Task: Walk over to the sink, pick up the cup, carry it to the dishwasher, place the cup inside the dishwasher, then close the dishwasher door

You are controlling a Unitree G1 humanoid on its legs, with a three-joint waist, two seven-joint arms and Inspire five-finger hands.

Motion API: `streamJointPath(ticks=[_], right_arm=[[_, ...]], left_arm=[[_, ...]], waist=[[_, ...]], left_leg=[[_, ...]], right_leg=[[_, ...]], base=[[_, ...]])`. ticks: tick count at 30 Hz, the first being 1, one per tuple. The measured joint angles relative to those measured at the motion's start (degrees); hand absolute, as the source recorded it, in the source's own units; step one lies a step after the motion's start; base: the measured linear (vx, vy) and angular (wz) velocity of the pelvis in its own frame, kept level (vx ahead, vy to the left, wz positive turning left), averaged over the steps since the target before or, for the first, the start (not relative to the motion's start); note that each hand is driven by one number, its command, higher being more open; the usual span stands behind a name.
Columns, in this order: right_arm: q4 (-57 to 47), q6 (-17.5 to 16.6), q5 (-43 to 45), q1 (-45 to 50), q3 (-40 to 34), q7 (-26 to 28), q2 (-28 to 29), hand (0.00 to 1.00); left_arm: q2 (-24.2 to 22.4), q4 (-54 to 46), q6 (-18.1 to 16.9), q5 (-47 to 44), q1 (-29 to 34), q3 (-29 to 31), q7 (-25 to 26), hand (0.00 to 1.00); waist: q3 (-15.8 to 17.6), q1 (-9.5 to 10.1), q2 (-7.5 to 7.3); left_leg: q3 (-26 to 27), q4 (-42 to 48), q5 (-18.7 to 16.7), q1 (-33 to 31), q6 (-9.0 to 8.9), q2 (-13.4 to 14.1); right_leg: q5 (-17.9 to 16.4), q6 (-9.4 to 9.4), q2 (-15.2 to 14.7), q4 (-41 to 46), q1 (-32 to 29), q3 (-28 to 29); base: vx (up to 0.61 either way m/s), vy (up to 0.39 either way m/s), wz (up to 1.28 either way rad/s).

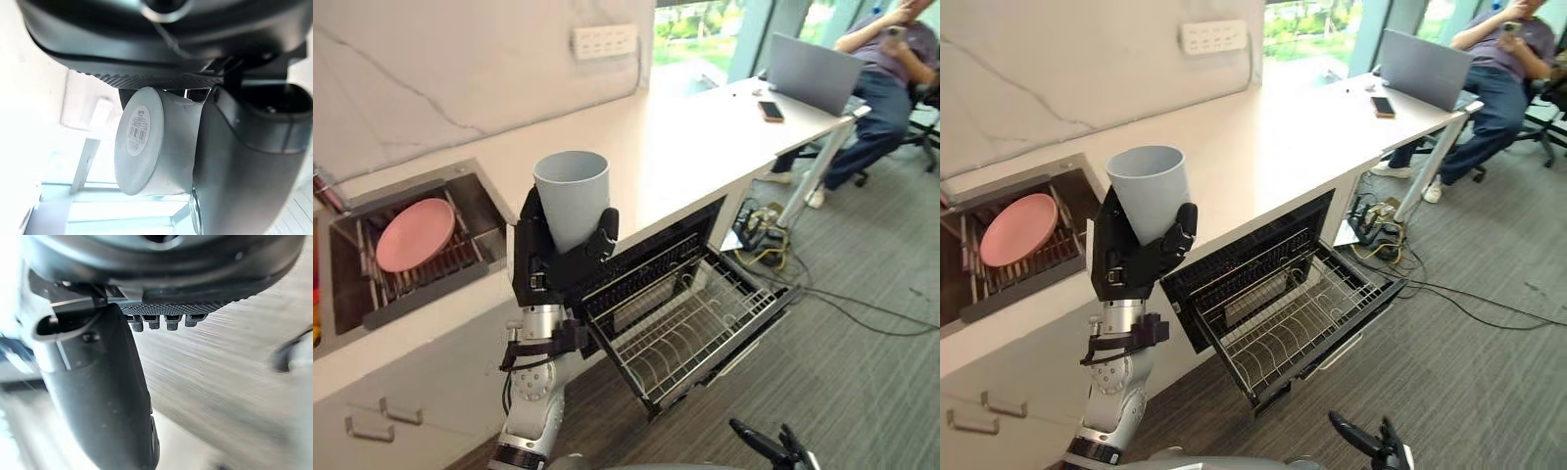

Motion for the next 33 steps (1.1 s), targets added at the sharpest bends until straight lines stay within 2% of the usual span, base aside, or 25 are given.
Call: streamJointPath(ticks=[1, 2, 3, 4, 5, 6, 7, 8, 9, 12, 15, 16, 17, 20, 25, 33], right_arm=[[-6.64, -0.17, 0.00, 1.08, 0.00, -1.82, 0.06, 1.00], [-13.15, -0.32, -0.57, 1.66, -0.02, -3.60, 0.06, 1.00], [-16.10, -0.52, -0.71, 1.65, -0.22, -4.28, 0.03, 1.00], [-21.91, -1.08, -1.46, 1.55, -1.19, -5.15, 0.05, 1.00], [-26.60, -1.30, -2.24, 1.46, -2.05, -5.41, 0.04, 1.00], [-33.59, -1.39, -1.98, 0.80, -3.01, -4.61, 0.04, 1.00], [-36.99, -1.61, -0.42, 0.15, -3.66, -2.97, 0.04, 1.00], [-42.80, -1.99, 2.56, -1.54, -4.97, 0.17, -0.02, 1.00], [-48.62, -2.07, 6.80, -3.21, -6.27, 3.81, -0.05, 1.00], [-58.78, -2.32, 14.68, -7.78, -4.56, 9.30, -0.99, 1.00], [-60.30, -0.22, 19.67, -12.84, 1.58, 13.78, -2.17, 1.00], [-60.29, 1.44, 22.16, -14.11, 5.07, 16.13, -2.44, 1.00], [-60.28, 2.76, 23.49, -14.39, 8.56, 17.67, -2.40, 1.00], [-60.18, 4.76, 24.39, -14.36, 14.72, 19.97, -1.35, 1.00], [-60.21, 5.93, 27.38, -14.35, 17.50, 22.34, -0.73, 1.00], [-60.15, 8.04, 27.64, -14.34, 23.19, 22.48, -1.02, 1.00]], left_arm=[[-0.22, 0.00, -0.03, 1.07, -0.51, -0.08, 0.45, 0.00], [-0.07, -0.01, -0.02, 3.39, -1.17, -0.01, 1.92, 0.00], [0.12, -0.06, -0.02, 4.64, -1.37, 0.14, 2.73, 0.00], [0.58, -0.16, 0.11, 7.55, -1.44, 0.39, 4.28, 0.00], [0.99, -0.52, 0.41, 9.45, -1.40, 0.89, 5.09, 0.00], [2.00, -2.33, 1.07, 11.12, -1.24, 2.27, 5.73, 0.00], [2.57, -3.10, 1.10, 11.72, -1.27, 3.21, 6.28, 0.00], [2.86, -3.85, 1.15, 12.73, -1.52, 5.33, 6.80, 0.00], [2.69, -3.81, 1.73, 14.58, -1.94, 6.83, 8.02, 0.00], [1.48, -3.06, 2.69, 20.69, -1.94, 6.88, 12.54, 0.00], [1.38, -2.98, 3.85, 27.40, -2.10, 6.04, 16.62, 0.00], [1.16, -2.18, 4.35, 29.92, -2.53, 5.08, 18.58, 0.00], [0.48, -1.13, 5.04, 31.58, -3.06, 3.87, 20.08, 0.00], [-0.37, 0.53, 6.73, 35.82, -3.23, 1.41, 23.14, 0.00], [-0.35, 3.59, 8.48, 39.17, -3.45, -0.92, 25.01, 0.00], [-0.24, 3.66, 7.87, 41.36, -3.49, -4.70, 26.40, 0.00]], waist=[[-0.19, -0.59, 0.32], [-0.37, -1.17, 0.50], [-0.37, -1.55, 0.37], [-0.64, -1.97, 0.17], [-1.04, -1.98, 0.18], [-1.13, -1.75, 0.13], [-1.11, -1.63, 0.06], [-0.91, -2.14, 0.00], [-0.88, -2.45, -0.09], [-0.84, -2.48, -0.17], [-0.91, -1.62, -0.20], [-0.96, -1.13, -0.13], [-1.01, -0.10, -0.03], [-1.01, 0.81, 0.02], [-1.02, 1.12, 0.00], [-1.09, 1.58, 0.04]], left_leg=[[2.00, -1.45, 0.06, 1.03, 0.04, -0.09], [4.83, -2.73, 0.53, 2.52, 0.09, -0.07], [6.18, -3.16, 0.71, 3.27, 0.35, -0.08], [9.04, -3.52, 1.00, 4.59, 0.93, 0.01], [10.69, -3.45, 1.00, 4.84, 0.98, 0.35], [10.54, -3.56, 1.00, 4.63, 1.01, 0.78], [10.44, -3.87, 0.96, 4.44, 1.05, 0.97], [10.46, -4.15, 0.96, 3.88, 1.04, 1.43], [10.37, -4.13, 0.97, 3.71, 0.99, 1.93], [7.94, -5.11, 0.94, 4.97, 0.42, 1.94], [7.95, -5.52, 1.17, 5.07, 0.00, 1.56], [7.81, -5.67, 1.22, 4.80, 0.05, 1.23], [7.64, -5.89, 1.42, 4.67, 0.26, 0.72], [6.43, -5.94, 1.74, 4.02, 0.65, -0.04], [4.94, -6.95, 2.25, 3.56, 1.52, -1.27], [3.38, -8.65, 3.21, 3.36, 2.77, -2.91]], right_leg=[[-0.03, -0.04, 0.45, 5.61, -4.12, -1.67], [-0.05, -0.08, 0.24, 11.00, -7.79, -5.73], [0.05, -0.19, -0.18, 12.75, -9.02, -8.11], [0.71, -0.60, -0.91, 13.11, -9.93, -13.26], [1.59, -0.91, -0.97, 10.75, -9.75, -17.02], [3.43, -2.05, -0.39, 5.48, -8.92, -20.74], [4.46, -2.31, -0.09, 2.36, -8.18, -22.28], [7.05, -2.78, 0.96, -2.76, -7.11, -23.57], [9.60, -3.15, 2.15, -6.72, -5.82, -23.42], [11.36, -3.35, 3.03, -10.13, -3.13, -23.56], [12.84, -3.29, 3.07, -12.11, -2.44, -23.49], [13.65, -3.15, 2.89, -13.57, -1.94, -23.61], [14.06, -3.01, 2.78, -14.36, -1.70, -23.80], [14.27, -2.70, 2.16, -14.36, -1.74, -24.95], [14.48, -2.37, 1.17, -14.36, -1.76, -26.42], [14.92, -1.79, -0.15, -14.36, -1.70, -28.25]], base=[[-0.03, 0.148, -1.16], [-0.02, 0.180, -1.20], [0.01, 0.168, -1.21], [0.03, 0.121, -1.09], [0.05, 0.061, -1.42], [0.05, -0.008, -1.22], [0.06, -0.084, -1.17], [0.04, -0.117, -0.77], [0.02, -0.125, -0.55], [0.00, -0.073, -0.07], [-0.07, -0.028, 0.01], [-0.08, -0.009, 0.06], [-0.07, -0.008, 0.09], [-0.03, 0.010, 0.20], [-0.01, 0.026, 0.16], [-0.03, 0.023, 0.12]])
